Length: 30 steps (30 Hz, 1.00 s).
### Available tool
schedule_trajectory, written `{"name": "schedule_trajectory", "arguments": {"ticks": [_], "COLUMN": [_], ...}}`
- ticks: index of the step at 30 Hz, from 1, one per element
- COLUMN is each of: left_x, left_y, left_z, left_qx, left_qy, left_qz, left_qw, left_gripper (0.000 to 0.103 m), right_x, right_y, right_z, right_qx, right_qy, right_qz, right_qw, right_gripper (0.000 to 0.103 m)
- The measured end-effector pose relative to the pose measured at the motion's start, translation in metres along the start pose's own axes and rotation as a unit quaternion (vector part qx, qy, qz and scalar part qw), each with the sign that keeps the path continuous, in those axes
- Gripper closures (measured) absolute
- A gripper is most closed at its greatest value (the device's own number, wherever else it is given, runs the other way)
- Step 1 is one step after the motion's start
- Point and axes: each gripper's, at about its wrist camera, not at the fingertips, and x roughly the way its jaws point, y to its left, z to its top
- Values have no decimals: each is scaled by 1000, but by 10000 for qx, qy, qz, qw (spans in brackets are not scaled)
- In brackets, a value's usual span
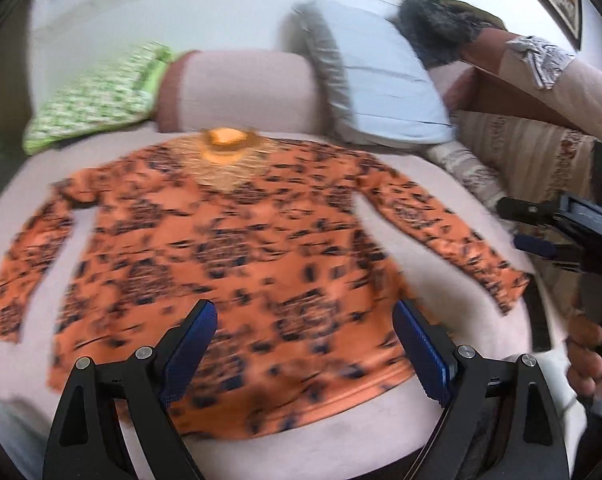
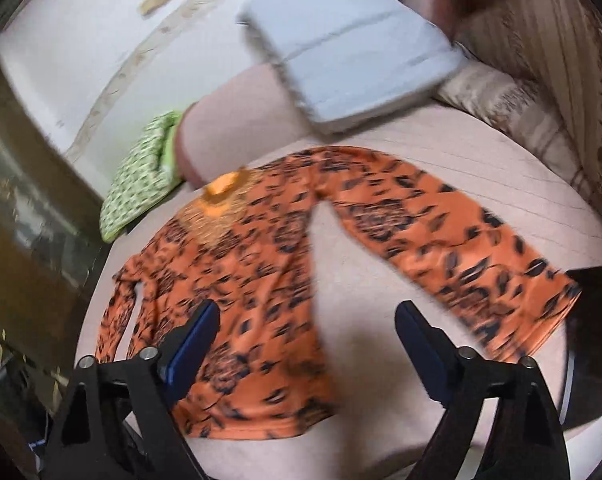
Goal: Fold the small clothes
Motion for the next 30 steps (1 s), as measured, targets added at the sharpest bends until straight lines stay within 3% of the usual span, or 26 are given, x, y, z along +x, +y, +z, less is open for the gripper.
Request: {"name": "schedule_trajectory", "arguments": {"ticks": [3,6,8,12,14,17,18,19,22,25,30], "left_x": [24,54,73,107,122,133,136,138,130,115,87], "left_y": [-13,-23,-27,-30,-32,-39,-38,-37,-30,-14,39], "left_z": [20,36,43,47,46,45,45,45,46,49,57], "left_qx": [-13,16,27,-100,-143,-143,-144,-152,-236,-349,-663], "left_qy": [211,367,449,644,717,752,763,775,744,619,379], "left_qz": [-337,-459,-505,-603,-652,-688,-694,-714,-826,-922,-1087], "left_qw": [9992,9983,9977,9961,9952,9947,9946,9943,9935,9932,9911], "left_gripper": [13,14,14,14,14,14,14,14,14,14,14], "right_x": [9,24,36,73,95,104,103,102,84,48,16], "right_y": [-48,-100,-125,-159,-168,-172,-169,-166,-145,-88,28], "right_z": [32,58,68,71,63,58,58,57,61,70,78], "right_qx": [250,586,725,714,698,611,514,444,472,26,-803], "right_qy": [87,231,422,1083,1540,1576,1582,1573,1499,1032,671], "right_qz": [-339,-698,-878,-1398,-1474,-1698,-1799,-1906,-1677,-1338,-534], "right_qw": [9991,9956,9926,9816,9745,9709,9695,9680,9732,9856,9931], "right_gripper": [19,28,28,32,40,53,66,98,100,100,100]}}
